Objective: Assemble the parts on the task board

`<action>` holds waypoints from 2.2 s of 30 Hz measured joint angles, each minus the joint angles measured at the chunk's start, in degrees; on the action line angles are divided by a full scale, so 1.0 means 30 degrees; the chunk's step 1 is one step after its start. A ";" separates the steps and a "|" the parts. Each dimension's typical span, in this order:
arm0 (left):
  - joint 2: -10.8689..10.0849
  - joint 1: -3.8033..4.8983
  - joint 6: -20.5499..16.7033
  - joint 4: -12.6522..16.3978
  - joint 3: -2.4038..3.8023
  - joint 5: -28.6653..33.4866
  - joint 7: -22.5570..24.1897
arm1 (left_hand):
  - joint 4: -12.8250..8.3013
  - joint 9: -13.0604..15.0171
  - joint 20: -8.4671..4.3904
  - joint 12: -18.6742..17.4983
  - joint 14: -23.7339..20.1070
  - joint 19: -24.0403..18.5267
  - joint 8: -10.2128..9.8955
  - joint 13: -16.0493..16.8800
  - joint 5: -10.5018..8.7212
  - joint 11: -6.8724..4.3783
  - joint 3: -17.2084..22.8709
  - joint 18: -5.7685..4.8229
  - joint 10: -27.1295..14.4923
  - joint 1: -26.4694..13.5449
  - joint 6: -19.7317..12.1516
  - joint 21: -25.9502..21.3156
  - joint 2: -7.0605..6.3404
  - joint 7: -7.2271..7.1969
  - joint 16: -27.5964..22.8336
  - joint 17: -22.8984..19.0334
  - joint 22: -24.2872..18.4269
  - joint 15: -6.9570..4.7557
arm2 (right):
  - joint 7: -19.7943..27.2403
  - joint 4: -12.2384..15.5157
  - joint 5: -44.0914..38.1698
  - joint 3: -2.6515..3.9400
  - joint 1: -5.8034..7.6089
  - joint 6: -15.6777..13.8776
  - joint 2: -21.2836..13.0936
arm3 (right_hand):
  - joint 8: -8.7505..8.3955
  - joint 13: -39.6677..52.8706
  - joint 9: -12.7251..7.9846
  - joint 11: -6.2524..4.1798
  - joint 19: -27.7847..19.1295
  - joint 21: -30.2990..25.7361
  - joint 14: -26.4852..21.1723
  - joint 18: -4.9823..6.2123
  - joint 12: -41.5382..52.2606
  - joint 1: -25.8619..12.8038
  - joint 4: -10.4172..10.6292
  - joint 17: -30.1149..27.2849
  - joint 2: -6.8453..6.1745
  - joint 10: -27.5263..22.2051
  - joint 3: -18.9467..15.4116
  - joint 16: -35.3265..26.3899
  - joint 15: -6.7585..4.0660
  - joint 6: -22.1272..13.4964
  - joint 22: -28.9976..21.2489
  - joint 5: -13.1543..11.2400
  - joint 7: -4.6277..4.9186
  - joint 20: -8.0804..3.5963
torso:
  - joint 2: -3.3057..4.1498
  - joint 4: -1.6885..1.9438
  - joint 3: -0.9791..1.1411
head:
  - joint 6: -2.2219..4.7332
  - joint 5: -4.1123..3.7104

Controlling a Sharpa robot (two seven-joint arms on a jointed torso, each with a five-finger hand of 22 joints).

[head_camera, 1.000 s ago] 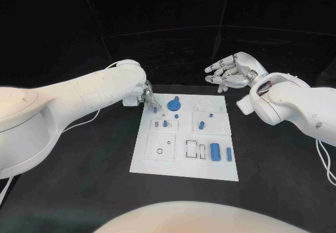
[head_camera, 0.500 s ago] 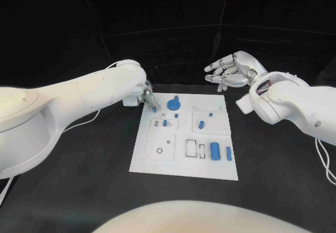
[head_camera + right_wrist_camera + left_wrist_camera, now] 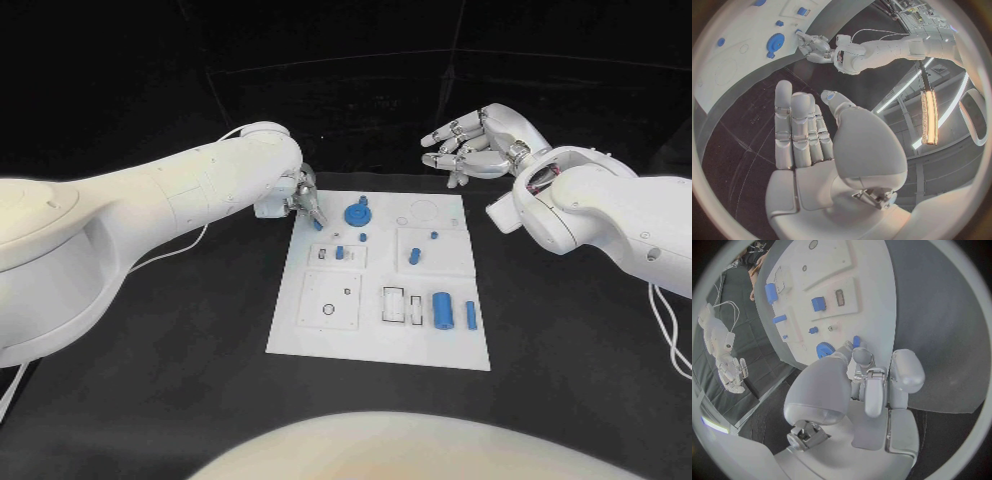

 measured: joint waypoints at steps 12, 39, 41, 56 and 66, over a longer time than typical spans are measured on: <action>-0.1095 -0.0018 -0.0717 0.1461 0.0004 0.0096 0.0274 | 0.0437 0.0559 0.0000 -0.0166 0.0001 0.0000 0.0842 -0.0177 0.0034 0.0058 0.3682 0.0000 0.0289 -0.1553 -0.0071 0.0070 -0.1289 0.0071 0.0000 0.0000 0.0132 0.0001 | 0.0002 -0.0028 0.0001 0.0000 0.0000 0.0008 -0.0027 | 0.0000 -0.0023 0.0000 -0.0001 0.0000 -0.0079 0.0000 -0.0001 0.0000 0.0000 0.0010 0.0030 0.0000 0.0001 0.0104 0.0000 0.0000 0.0000 0.0002 0.0000 0.0000 0.0000 | -0.0007 0.0000 0.0000 | -0.0055 -0.0057; -0.5951 -0.0843 -0.5275 0.9273 -0.0068 0.0274 0.0241 | -0.0117 0.0943 -0.0064 -0.0165 0.0001 0.0066 0.1508 0.0035 0.0015 0.0016 0.6009 0.0001 0.0599 -0.2956 -0.0170 0.0139 -0.2107 0.0036 0.0000 0.0000 0.0402 0.0002 | 0.0000 -0.0285 0.0033 -0.0005 -0.0004 0.0063 -0.0023 | 0.0000 -0.0019 0.0000 -0.0001 0.0000 -0.0079 0.0000 0.0001 0.0000 0.0000 0.0009 0.0025 0.0000 0.0001 0.0103 0.0000 0.0000 0.0000 -0.0012 0.0000 0.0000 0.0000 | -0.0005 0.0035 -0.0024 | -0.0205 0.0161; -0.6084 -0.0981 -0.5582 0.9544 -0.0076 0.0277 0.0255 | -0.0178 0.0944 -0.0064 -0.0165 0.0001 0.0066 0.1509 0.0069 0.0014 0.0050 0.6174 0.0000 0.0700 -0.3002 -0.0169 0.0139 -0.2153 0.0038 0.0000 0.0000 0.0420 0.0001 | 0.0002 -0.0295 0.0037 -0.0005 -0.0004 0.0072 -0.0023 | 0.0000 -0.0018 0.0000 -0.0001 0.0000 -0.0079 0.0000 0.0000 0.0000 0.0000 0.0009 0.0025 0.0000 0.0001 0.0103 0.0001 0.0000 0.0000 -0.0012 0.0000 0.0000 0.0000 | -0.0005 0.0024 -0.0026 | -0.0205 0.0179; -0.6343 -0.1230 -0.6474 1.0349 -0.0073 0.0256 0.0214 | -0.0565 0.1079 -0.0128 -0.0071 0.0001 0.0130 0.1815 0.0153 0.0032 0.0021 0.6878 0.0001 0.0740 -0.3382 -0.0051 0.0213 -0.2527 -0.0075 0.0000 0.0000 0.0493 0.0002 | 0.0003 -0.0393 0.0053 -0.0007 -0.0004 0.0125 -0.0033 | 0.0000 -0.0016 0.0000 0.0000 0.0000 -0.0078 0.0000 0.0000 0.0000 0.0000 0.0009 0.0022 0.0001 0.0002 0.0103 0.0001 0.0000 0.0000 -0.0010 0.0000 0.0000 0.0000 | 0.0011 -0.0015 -0.0002 | -0.0238 0.0203; -0.6327 -0.1271 -0.6265 1.0497 -0.0131 0.0172 -0.0025 | -0.0570 0.1117 -0.0128 -0.0072 0.0001 0.0130 0.1819 0.0179 0.0094 -0.0088 0.6881 0.0001 0.0906 -0.3509 -0.0015 0.0213 -0.2649 -0.0106 0.0000 0.0000 0.0492 0.0002 | -0.0002 -0.0406 0.0058 -0.0008 -0.0004 0.0157 -0.0038 | 0.0000 -0.0016 0.0000 -0.0001 0.0000 -0.0078 0.0000 0.0000 0.0000 0.0000 0.0009 0.0020 0.0000 0.0001 0.0102 0.0001 0.0000 0.0000 -0.0008 0.0000 0.0000 0.0000 | 0.0011 -0.0022 0.0004 | -0.0298 0.0189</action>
